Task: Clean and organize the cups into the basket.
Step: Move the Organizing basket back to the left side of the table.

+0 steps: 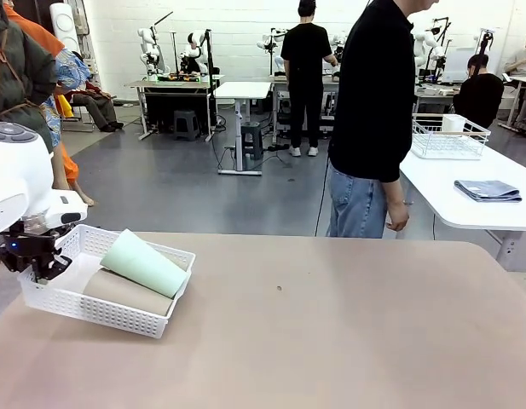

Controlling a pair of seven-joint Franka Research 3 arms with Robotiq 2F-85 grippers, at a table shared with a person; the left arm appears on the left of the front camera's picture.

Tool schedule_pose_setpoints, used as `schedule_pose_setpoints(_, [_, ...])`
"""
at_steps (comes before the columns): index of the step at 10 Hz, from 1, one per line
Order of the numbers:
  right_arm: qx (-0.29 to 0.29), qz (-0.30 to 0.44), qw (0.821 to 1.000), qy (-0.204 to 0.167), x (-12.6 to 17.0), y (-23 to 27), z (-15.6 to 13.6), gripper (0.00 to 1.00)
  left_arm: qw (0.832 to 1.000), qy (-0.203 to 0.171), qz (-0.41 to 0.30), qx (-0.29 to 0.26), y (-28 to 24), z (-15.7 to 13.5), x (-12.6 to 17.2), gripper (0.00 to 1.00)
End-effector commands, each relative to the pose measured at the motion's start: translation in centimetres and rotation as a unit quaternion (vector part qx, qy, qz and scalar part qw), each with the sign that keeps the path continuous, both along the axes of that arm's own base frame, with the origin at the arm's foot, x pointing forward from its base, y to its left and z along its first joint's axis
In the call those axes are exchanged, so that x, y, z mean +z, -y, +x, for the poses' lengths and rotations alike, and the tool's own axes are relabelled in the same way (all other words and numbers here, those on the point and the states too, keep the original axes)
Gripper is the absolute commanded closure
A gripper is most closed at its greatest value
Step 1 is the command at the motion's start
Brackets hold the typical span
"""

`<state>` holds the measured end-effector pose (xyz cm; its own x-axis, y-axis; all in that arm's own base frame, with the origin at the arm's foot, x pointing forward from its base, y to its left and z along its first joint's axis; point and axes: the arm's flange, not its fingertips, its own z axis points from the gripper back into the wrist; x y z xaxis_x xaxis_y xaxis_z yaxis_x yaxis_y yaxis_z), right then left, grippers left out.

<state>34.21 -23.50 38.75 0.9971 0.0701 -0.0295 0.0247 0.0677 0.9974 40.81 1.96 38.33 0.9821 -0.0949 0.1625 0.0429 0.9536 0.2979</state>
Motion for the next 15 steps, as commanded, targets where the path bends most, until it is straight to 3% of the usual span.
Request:
schedule_pose_setpoints(1, [-0.002, -0.002, 1.0, -0.006, 0.3, 0.1, 0.1, 0.0, 1.0, -0.004, 0.02, -0.001, -3.2, 0.2, -0.6, 0.94])
schedule_pose_setpoints(5, [-0.002, -0.002, 1.0, -0.006, 0.3, 0.1, 0.1, 0.0, 1.0, -0.012, 0.014, 0.001, -5.4, 1.5, -2.2, 0.94])
schedule_pose_setpoints(6, [-0.002, -0.002, 1.0, -0.006, 0.3, 0.1, 0.1, 0.0, 1.0, -0.023, 0.01, -0.01, -5.5, 2.1, -2.7, 0.34])
schedule_pose_setpoints(7, [-0.002, -0.002, 1.0, -0.006, 0.3, 0.1, 0.1, 0.0, 1.0, -0.027, 0.011, -0.007, -5.7, 2.3, -3.0, 0.34])
schedule_pose_setpoints(8, [-0.002, -0.002, 1.0, -0.006, 0.3, 0.1, 0.1, 0.0, 1.0, -0.029, 0.009, -0.004, -5.7, 2.2, -3.2, 0.0])
schedule_pose_setpoints(9, [-0.002, -0.002, 1.0, -0.006, 0.3, 0.1, 0.1, 0.0, 0.999, -0.03, 0.01, -0.003, -5.7, 2.4, -3.1, 0.31])
schedule_pose_setpoints(10, [-0.002, -0.002, 1.0, -0.006, 0.3, 0.1, 0.1, 0.0, 0.999, -0.032, 0.012, -0.004, -5.6, 2.6, -3.0, 0.0])
schedule_pose_setpoints(15, [-0.002, -0.002, 1.0, -0.006, 0.3, 0.1, 0.1, 0.0, 0.999, -0.032, 0.01, -0.001, -5.6, 2.3, -2.7, 0.0])
